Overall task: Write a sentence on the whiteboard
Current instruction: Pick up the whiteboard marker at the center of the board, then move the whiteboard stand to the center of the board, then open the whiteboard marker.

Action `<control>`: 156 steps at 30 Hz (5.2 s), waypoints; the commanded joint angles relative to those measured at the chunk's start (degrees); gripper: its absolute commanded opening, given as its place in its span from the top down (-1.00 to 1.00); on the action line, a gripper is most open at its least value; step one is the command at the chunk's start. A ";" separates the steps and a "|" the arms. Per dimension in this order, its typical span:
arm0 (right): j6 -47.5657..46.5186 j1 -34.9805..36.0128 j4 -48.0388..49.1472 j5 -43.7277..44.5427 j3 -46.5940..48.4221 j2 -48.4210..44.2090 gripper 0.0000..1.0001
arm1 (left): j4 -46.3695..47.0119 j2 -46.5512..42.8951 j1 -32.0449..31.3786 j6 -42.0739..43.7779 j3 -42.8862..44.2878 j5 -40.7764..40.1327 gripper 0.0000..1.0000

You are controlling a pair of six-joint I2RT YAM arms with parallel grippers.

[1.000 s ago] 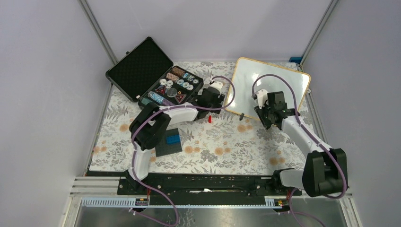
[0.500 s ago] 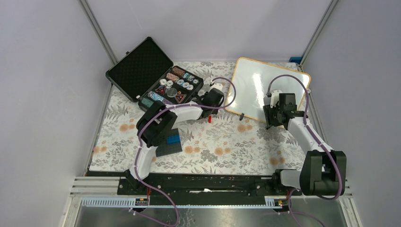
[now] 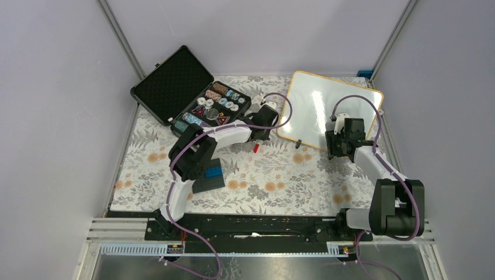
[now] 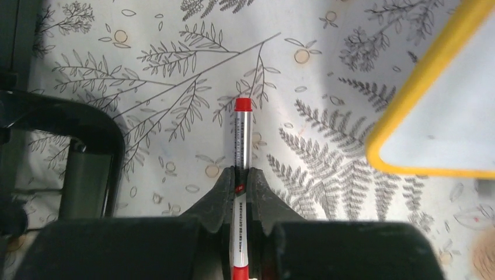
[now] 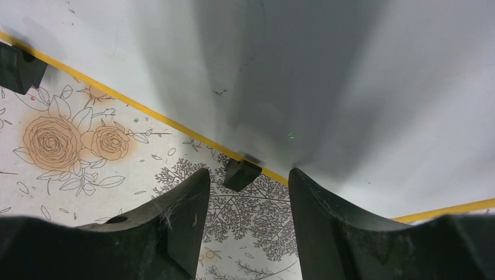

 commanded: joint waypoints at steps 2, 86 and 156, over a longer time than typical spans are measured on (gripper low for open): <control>0.25 -0.09 5.34 -3.19 -1.65 -0.49 -0.17 | -3.07 -10.88 0.11 0.84 -0.25 4.39 1.00; 16.13 35.36 0.45 -3.81 11.03 19.16 1.00 | -11.25 -44.05 32.93 -3.54 0.26 13.68 1.00; 59.41 22.76 18.64 -58.97 18.57 -0.17 -0.29 | -22.54 -42.64 0.82 36.62 -0.80 48.23 1.00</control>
